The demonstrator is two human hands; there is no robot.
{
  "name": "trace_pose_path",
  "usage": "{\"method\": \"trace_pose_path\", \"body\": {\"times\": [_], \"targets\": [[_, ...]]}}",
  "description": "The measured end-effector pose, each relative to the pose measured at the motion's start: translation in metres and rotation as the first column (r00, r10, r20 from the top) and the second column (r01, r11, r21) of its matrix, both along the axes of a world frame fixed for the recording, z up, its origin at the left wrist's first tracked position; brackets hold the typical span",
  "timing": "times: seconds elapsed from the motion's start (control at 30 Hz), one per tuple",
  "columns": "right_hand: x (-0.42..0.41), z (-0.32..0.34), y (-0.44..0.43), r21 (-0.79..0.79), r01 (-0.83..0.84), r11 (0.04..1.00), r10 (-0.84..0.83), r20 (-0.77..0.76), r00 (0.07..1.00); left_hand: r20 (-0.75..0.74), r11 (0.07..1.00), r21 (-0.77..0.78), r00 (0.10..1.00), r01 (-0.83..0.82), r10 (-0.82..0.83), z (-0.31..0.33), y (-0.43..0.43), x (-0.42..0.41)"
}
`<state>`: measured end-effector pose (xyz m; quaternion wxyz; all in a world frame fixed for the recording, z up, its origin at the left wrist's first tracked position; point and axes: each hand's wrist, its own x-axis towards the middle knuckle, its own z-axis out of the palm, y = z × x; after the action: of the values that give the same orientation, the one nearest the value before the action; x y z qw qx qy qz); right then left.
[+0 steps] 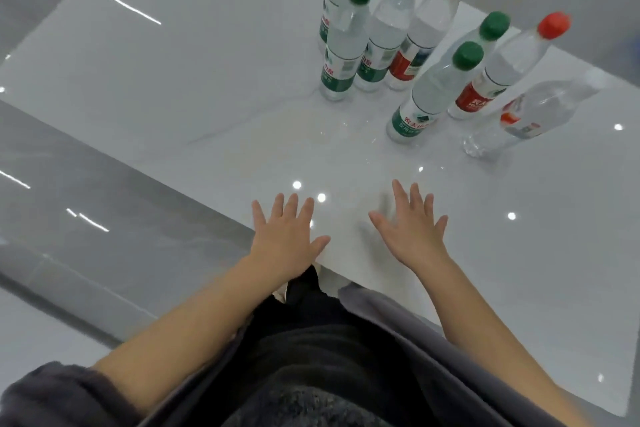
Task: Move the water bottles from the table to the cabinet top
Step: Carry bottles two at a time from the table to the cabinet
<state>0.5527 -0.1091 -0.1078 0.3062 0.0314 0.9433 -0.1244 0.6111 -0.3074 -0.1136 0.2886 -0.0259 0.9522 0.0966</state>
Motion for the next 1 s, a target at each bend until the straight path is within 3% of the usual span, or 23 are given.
{"method": "trace_pose_path", "body": {"times": [0.17,0.37,0.5,0.63,0.73,0.8,1.0], "targets": [[-0.043,-0.009,-0.015,-0.229,0.240,0.943,-0.260,-0.063,0.964,-0.019,0.997,0.045,0.998,-0.056,0.057,0.000,-0.021,-0.054],[-0.073,-0.016,-0.026,-0.516,0.610,0.601,-0.702,0.023,0.712,-0.052,0.992,0.130,0.999,0.006,0.001,-0.017,-0.038,-0.132],[-0.091,-0.027,-0.031,-0.589,0.676,0.444,-0.832,0.009,0.555,-0.119,0.953,0.296,0.988,-0.061,0.100,-0.026,-0.045,-0.181],[-0.117,-0.039,-0.036,-0.646,0.672,0.363,-0.886,-0.015,0.464,-0.168,0.845,0.525,0.960,-0.106,0.225,-0.033,-0.052,-0.221],[-0.132,-0.049,-0.041,-0.709,0.636,0.303,-0.911,-0.020,0.412,-0.112,0.673,0.724,0.938,-0.150,0.329,-0.041,-0.054,-0.246],[-0.141,-0.054,-0.042,-0.730,0.608,0.313,-0.917,-0.067,0.392,-0.083,0.579,0.798,0.923,-0.164,0.376,-0.045,-0.055,-0.260],[-0.157,-0.057,-0.040,-0.706,0.611,0.360,-0.916,-0.142,0.375,-0.103,0.611,0.781,0.938,-0.129,0.330,-0.043,-0.053,-0.284]]}}
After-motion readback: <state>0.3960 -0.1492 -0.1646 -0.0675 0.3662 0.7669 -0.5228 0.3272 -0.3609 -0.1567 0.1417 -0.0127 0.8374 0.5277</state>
